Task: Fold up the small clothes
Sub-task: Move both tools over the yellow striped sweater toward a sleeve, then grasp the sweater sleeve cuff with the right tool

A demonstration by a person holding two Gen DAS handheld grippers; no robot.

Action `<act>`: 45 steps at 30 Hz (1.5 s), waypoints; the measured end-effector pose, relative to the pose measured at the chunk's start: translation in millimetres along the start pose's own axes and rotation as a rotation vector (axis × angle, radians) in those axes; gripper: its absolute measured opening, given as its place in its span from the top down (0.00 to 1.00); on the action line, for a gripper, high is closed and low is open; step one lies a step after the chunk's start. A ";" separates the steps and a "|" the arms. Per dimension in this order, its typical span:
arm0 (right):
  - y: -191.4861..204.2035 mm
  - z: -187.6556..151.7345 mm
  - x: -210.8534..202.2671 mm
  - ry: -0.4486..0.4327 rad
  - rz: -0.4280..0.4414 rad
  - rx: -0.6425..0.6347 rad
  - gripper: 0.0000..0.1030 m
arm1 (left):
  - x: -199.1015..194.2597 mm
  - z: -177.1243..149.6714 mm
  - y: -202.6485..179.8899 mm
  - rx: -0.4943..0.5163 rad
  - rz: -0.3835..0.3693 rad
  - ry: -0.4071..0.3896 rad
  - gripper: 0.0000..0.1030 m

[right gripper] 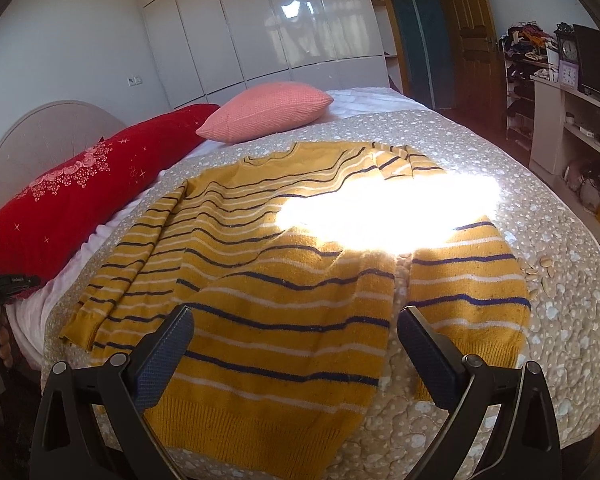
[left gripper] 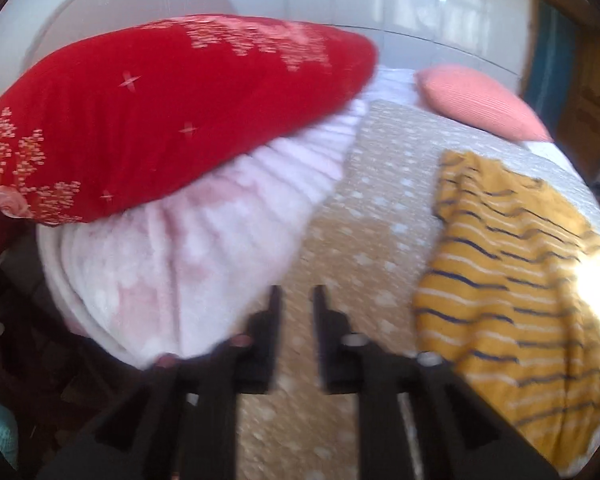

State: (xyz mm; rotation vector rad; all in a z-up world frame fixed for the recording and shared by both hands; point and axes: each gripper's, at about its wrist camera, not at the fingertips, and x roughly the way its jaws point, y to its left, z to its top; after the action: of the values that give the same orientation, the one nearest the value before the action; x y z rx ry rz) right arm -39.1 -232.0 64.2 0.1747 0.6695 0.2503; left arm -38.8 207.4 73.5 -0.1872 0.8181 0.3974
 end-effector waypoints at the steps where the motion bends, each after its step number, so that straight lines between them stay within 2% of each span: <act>1: 2.2 -1.1 1.4 0.005 0.006 -0.002 0.00 | -2.2 -6.5 -8.5 0.017 -0.055 0.007 0.37; 2: 4.1 -2.3 3.3 0.011 0.014 -0.004 0.00 | -1.8 -9.5 -15.3 0.027 -0.092 0.010 0.24; 4: 6.7 -4.5 7.1 0.025 0.027 -0.006 0.00 | 1.2 -18.0 -36.4 0.065 -0.170 0.019 0.24; 8: 9.2 -7.1 6.1 0.024 0.028 -0.028 0.00 | 30.0 -19.3 -75.9 0.141 -0.151 0.072 0.24; 9: 8.5 -7.1 4.5 0.018 0.028 -0.027 0.00 | 44.6 -20.2 -85.4 0.146 -0.177 0.126 0.32; 10: 7.0 -6.8 2.8 0.012 0.027 -0.022 0.00 | 53.6 -24.1 -88.7 0.136 -0.206 0.171 0.48; 11: 5.3 -6.5 1.4 0.007 0.025 -0.017 0.00 | 61.7 -26.8 -91.1 0.120 -0.239 0.215 0.81; 12: 3.9 -5.9 0.3 0.003 0.023 -0.013 0.00 | 66.3 -27.0 -92.0 0.107 -0.253 0.231 0.84; 13: 2.8 -5.6 -0.9 -0.002 0.018 -0.013 0.00 | 63.6 -26.3 -93.5 0.108 -0.243 0.215 0.86; 15: 0.2 -5.6 -2.6 -0.008 0.006 -0.013 0.00 | 56.7 -19.8 -92.5 0.117 -0.189 0.186 0.87; 19: -8.3 -4.9 -5.6 -0.017 0.006 0.009 0.00 | 44.2 14.0 -55.8 0.070 0.041 0.076 0.87; 21: -11.3 -4.4 -7.0 -0.025 0.005 0.020 0.00 | 45.0 30.8 -31.5 0.029 0.150 0.055 0.84; 23: -13.3 -4.1 -7.2 -0.028 0.006 0.030 0.00 | 41.6 36.0 -13.9 -0.004 0.166 0.063 0.84; 25: -13.8 -4.0 -6.9 -0.028 0.009 0.037 0.00 | 24.3 27.1 -5.2 -0.043 0.081 0.057 0.83; 28: -12.8 -4.2 -5.3 -0.026 0.011 0.038 0.00 | -0.2 2.6 -22.0 -0.029 -0.096 0.060 0.64; 29: -12.1 -4.3 -4.3 -0.023 0.015 0.039 0.00 | -6.0 -7.0 -29.5 -0.024 -0.147 0.063 0.53; 30: -11.0 -4.6 -3.1 -0.018 0.020 0.040 0.00 | -9.6 -19.6 -43.6 -0.006 -0.209 0.070 0.49; 35: -4.7 -6.1 -2.6 -0.010 0.034 0.013 0.00 | -0.1 -65.7 -109.0 0.117 -0.394 0.178 0.49; 38: -5.2 -4.5 -7.7 -0.031 0.023 -0.005 0.00 | 9.5 -80.4 -136.8 0.147 -0.406 0.234 0.49; 40: -8.9 -3.9 -10.0 -0.041 0.017 0.002 0.00 | 3.6 -83.5 -147.7 0.170 -0.355 0.197 0.84; 41: -11.5 -3.6 -10.6 -0.041 0.014 0.010 0.00 | 2.4 -81.1 -146.7 0.167 -0.343 0.205 0.93; 43: -17.8 -3.7 -12.0 -0.041 0.011 0.031 0.00 | -2.1 -72.4 -132.7 0.098 -0.351 0.210 0.93; 44: -21.2 -3.4 -13.4 -0.041 0.007 0.041 0.00 | -4.4 -69.7 -123.7 0.081 -0.328 0.197 0.93; 45: -24.7 -3.2 -15.5 -0.044 0.003 0.049 0.00 | -10.3 -66.8 -110.4 0.064 -0.274 0.171 0.93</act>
State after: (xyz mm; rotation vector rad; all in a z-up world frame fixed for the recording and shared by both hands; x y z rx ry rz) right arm -48.5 -259.7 64.9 0.2278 0.6317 0.2327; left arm -44.2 83.2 37.3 -0.2725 0.9578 0.0980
